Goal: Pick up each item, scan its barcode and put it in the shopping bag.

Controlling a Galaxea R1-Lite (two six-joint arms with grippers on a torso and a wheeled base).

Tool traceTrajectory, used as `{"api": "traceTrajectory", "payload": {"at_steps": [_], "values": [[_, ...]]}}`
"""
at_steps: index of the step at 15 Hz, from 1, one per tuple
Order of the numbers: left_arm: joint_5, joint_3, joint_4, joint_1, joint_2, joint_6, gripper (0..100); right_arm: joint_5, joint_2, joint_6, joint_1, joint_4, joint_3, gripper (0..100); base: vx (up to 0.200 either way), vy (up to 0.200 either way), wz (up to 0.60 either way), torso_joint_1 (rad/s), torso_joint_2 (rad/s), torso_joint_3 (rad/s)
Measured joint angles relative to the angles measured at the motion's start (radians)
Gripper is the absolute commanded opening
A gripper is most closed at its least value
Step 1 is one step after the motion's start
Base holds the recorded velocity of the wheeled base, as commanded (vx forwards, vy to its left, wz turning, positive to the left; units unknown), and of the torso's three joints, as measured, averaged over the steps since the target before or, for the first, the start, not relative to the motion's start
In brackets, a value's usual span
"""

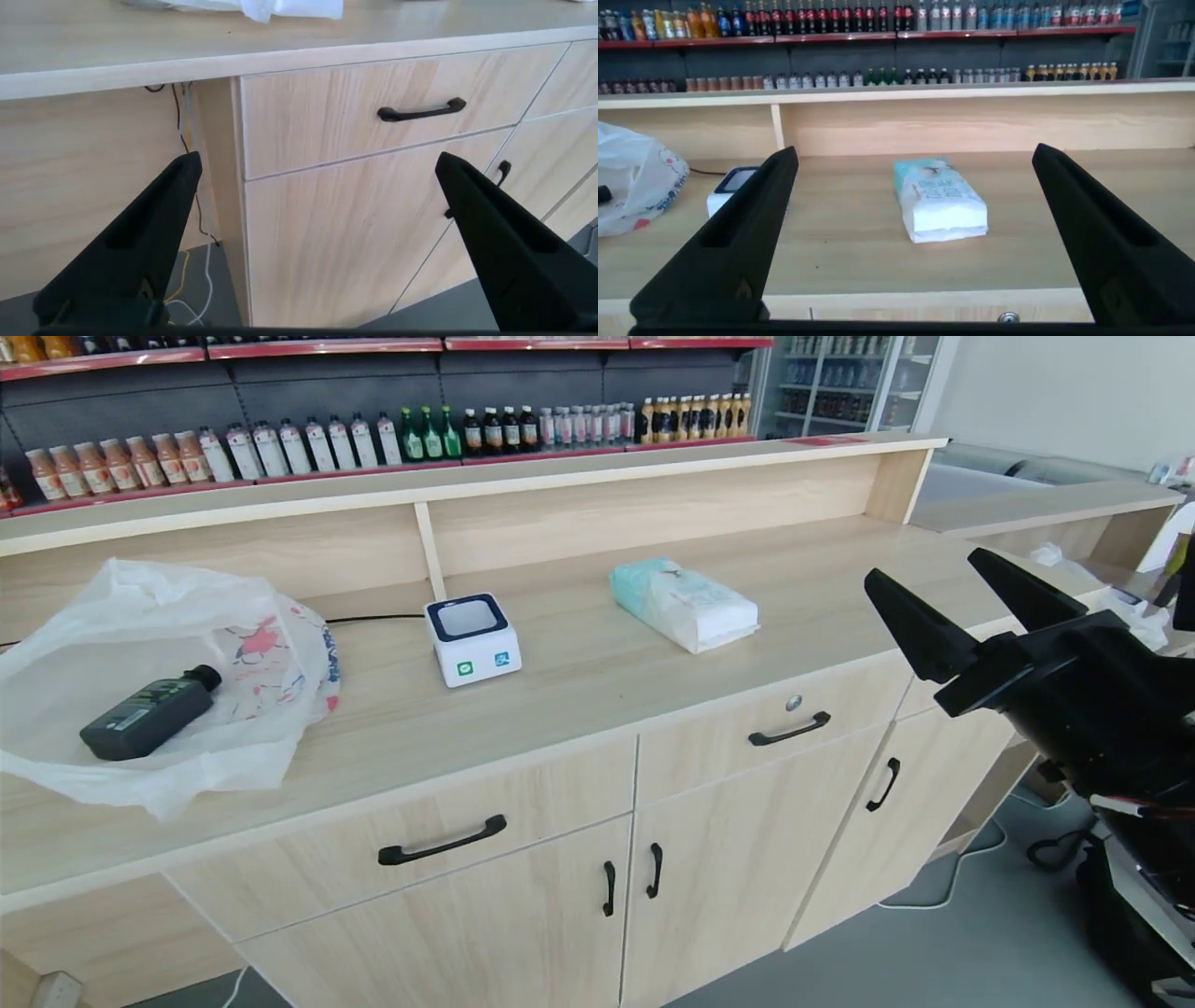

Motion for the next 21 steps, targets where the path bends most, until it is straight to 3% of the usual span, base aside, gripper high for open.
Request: {"api": "traceTrajectory", "payload": {"at_steps": [7,12,16,21], "values": [[0.000,0.000,0.000,0.000,0.000,0.002,100,0.002,-0.019,0.000,0.001,0.002,0.020,100,0.029,-0.200,0.60,0.001,0.00,0.002],[0.000,0.000,0.001,0.000,0.000,0.004,100,0.002,-0.023,-0.001,-0.001,0.000,0.027,100,0.200,-0.200,0.00,0.006,0.00,0.000],[0.000,0.000,0.001,0.002,0.000,0.002,100,0.001,-0.023,-0.001,-0.001,0.001,0.032,100,0.200,-0.050,0.00,0.007,0.00,0.000],[0.000,0.000,0.000,0.001,0.000,0.004,100,0.006,-0.050,0.008,0.024,0.006,0.114,100,0.000,0.000,0.00,0.000,0.00,0.000]]}}
